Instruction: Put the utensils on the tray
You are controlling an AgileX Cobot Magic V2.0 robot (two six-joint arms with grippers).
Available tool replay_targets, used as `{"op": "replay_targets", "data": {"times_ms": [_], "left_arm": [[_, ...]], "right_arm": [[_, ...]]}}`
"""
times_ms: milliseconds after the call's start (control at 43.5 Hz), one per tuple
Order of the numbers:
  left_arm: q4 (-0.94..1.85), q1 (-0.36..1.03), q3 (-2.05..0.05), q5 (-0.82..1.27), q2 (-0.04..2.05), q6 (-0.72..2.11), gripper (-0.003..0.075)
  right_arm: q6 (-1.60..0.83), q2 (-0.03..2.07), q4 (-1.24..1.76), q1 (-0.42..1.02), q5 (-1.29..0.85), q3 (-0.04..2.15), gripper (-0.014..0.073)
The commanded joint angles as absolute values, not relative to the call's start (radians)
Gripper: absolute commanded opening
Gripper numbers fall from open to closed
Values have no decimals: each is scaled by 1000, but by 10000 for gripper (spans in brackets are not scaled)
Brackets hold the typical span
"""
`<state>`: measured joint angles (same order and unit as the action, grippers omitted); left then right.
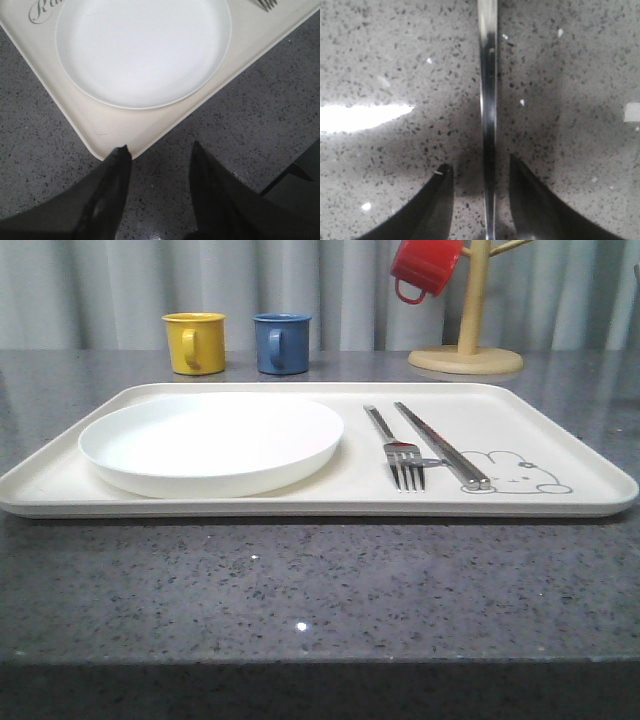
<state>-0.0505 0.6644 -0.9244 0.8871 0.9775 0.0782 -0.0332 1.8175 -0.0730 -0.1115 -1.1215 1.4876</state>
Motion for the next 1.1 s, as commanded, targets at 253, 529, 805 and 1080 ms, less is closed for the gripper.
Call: {"op": "replay_targets", "data": {"times_ms": [253, 529, 805, 1080], "left_arm": [[-51, 672, -951, 834, 965, 71, 284], [-51, 672, -951, 834, 965, 71, 284], [-51, 672, -951, 834, 965, 71, 284], [-51, 672, -951, 818, 965, 71, 284]], "right_arm": [[-44, 1777, -96, -121, -1112, 1508, 48], [-44, 1774, -96, -121, -1125, 1513, 2], [-45, 1677, -25, -85, -1168, 1547, -31], [-45, 1615, 217, 107, -1198, 1553, -31]]}}
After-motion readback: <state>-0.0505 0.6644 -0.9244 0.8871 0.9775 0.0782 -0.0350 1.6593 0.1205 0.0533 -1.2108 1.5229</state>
